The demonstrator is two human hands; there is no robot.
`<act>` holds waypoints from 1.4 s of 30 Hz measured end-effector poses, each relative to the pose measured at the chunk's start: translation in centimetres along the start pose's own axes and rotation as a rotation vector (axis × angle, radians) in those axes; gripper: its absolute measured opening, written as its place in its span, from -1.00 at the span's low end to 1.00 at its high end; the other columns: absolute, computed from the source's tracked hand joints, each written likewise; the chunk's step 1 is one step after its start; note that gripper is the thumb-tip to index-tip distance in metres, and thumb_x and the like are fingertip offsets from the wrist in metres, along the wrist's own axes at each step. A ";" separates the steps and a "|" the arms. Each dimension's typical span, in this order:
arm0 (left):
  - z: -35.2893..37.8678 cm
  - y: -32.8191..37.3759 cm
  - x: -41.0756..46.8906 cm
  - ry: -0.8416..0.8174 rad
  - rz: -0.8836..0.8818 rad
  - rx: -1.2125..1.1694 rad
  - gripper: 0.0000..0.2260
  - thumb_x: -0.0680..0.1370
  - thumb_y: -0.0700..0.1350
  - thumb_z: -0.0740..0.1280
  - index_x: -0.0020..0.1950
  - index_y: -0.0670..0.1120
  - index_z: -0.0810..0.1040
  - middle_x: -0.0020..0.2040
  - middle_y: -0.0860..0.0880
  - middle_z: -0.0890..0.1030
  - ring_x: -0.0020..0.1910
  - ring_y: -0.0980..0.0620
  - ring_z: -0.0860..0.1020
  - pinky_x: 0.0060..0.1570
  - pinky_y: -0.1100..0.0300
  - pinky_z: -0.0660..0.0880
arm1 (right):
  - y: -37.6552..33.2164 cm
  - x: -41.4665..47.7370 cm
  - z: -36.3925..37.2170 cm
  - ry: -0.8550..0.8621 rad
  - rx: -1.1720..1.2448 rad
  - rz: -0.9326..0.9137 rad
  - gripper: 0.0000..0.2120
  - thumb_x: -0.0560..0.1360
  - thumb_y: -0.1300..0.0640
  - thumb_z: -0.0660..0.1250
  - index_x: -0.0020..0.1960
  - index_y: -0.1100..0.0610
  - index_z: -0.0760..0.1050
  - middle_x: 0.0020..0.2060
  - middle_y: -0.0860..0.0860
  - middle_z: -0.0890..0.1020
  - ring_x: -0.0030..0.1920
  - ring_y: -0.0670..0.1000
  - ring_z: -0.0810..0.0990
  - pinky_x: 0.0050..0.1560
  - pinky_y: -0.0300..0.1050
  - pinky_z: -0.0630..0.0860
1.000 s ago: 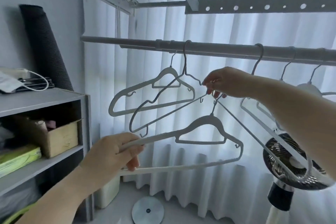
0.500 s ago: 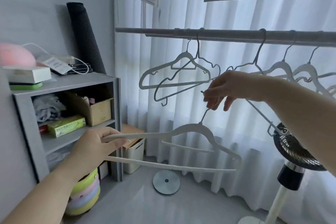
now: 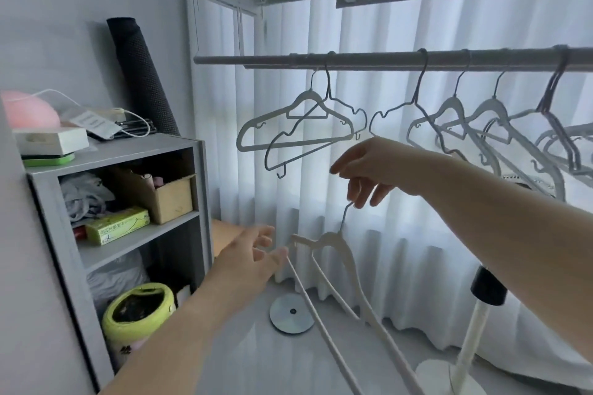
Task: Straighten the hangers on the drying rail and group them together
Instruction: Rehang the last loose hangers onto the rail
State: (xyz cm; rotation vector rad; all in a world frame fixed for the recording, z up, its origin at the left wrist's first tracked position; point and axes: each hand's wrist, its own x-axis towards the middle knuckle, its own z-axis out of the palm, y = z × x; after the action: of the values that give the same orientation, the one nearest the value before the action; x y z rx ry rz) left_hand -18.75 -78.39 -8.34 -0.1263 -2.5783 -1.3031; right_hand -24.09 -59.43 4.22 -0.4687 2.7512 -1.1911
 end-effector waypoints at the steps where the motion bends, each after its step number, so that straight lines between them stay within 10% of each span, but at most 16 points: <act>1: 0.5 0.8 -0.2 -0.064 0.000 -0.034 -0.60 0.49 0.13 0.22 0.28 0.03 0.36 0.04 0.16 0.48 -0.07 0.25 0.46 -0.24 0.44 0.38 | 0.0 -0.2 0.0 0.016 0.034 0.017 -0.81 0.52 0.27 0.14 -0.17 0.09 0.47 -0.66 -0.04 0.57 -0.63 -0.10 0.56 -0.61 -0.36 0.45; 8: 2.6 5.1 -1.1 -0.379 0.010 -0.072 -0.26 0.23 0.43 0.18 0.32 0.12 0.30 -0.04 0.28 0.44 -0.15 0.29 0.51 -0.31 0.41 0.54 | 0.0 -0.5 -0.3 0.197 0.318 0.002 -0.83 0.51 0.30 0.18 -0.24 0.21 0.44 -0.68 -0.01 0.57 -0.68 -0.09 0.51 -0.57 -0.26 0.54; 14: 4.5 5.8 -0.5 -0.277 0.065 0.206 -0.68 0.50 -0.13 0.21 0.24 0.04 0.38 0.03 0.05 0.50 -0.16 0.01 0.52 -0.16 0.17 0.50 | 0.4 1.0 -2.0 0.286 0.381 -0.043 -0.81 0.51 0.30 0.21 -0.27 0.22 0.44 -0.69 -0.01 0.56 -0.70 -0.10 0.48 -0.58 -0.25 0.54; 20: 3.2 6.3 2.8 -0.212 0.055 0.293 -0.71 0.50 -0.28 0.07 0.08 -0.10 0.51 -0.16 -0.10 0.58 -0.32 -0.04 0.57 -0.21 0.16 0.56 | 0.9 3.7 -3.8 0.277 0.372 -0.060 -0.83 0.54 0.22 0.17 -0.21 0.17 0.42 -0.55 0.05 0.61 -0.64 -0.06 0.55 -0.53 -0.24 0.56; 26: 1.7 7.3 8.2 -0.122 0.093 0.285 -0.68 0.49 -0.28 0.07 0.08 -0.02 0.51 -0.44 0.07 0.45 -0.31 0.09 0.63 -0.51 0.49 0.33 | 0.6 6.9 -7.8 0.586 -0.039 -0.119 -0.87 0.50 0.25 0.17 -0.06 0.22 0.50 -0.30 0.08 0.63 -0.38 0.04 0.59 -0.29 -0.11 0.53; 30: 0.9 8.4 13.2 -0.086 0.123 0.166 -0.72 0.46 -0.31 0.08 0.01 -0.11 0.53 -0.19 -0.07 0.61 -0.28 -0.07 0.60 -0.43 0.29 0.49 | 0.1 9.1 -11.7 0.814 -0.474 -0.143 -0.74 0.49 0.22 0.18 0.15 0.16 0.50 0.11 0.11 0.59 0.06 0.11 0.54 0.05 -0.11 0.41; 42: -0.4 11.0 25.9 -0.066 0.316 0.047 -0.70 0.45 -0.37 0.08 0.03 -0.16 0.52 -0.12 -0.10 0.56 -0.12 -0.12 0.65 -0.22 0.03 0.63 | 1.8 14.3 -15.2 0.760 -0.951 0.136 -0.48 0.51 0.18 0.16 0.44 0.11 0.10 0.42 0.05 0.25 0.43 0.09 0.14 0.41 0.02 0.07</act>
State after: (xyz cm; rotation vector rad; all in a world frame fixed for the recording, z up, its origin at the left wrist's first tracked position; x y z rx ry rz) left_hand -41.62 -73.09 7.17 -0.5515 -2.5085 -1.1383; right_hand -41.36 -52.35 13.69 0.1908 3.7919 0.1274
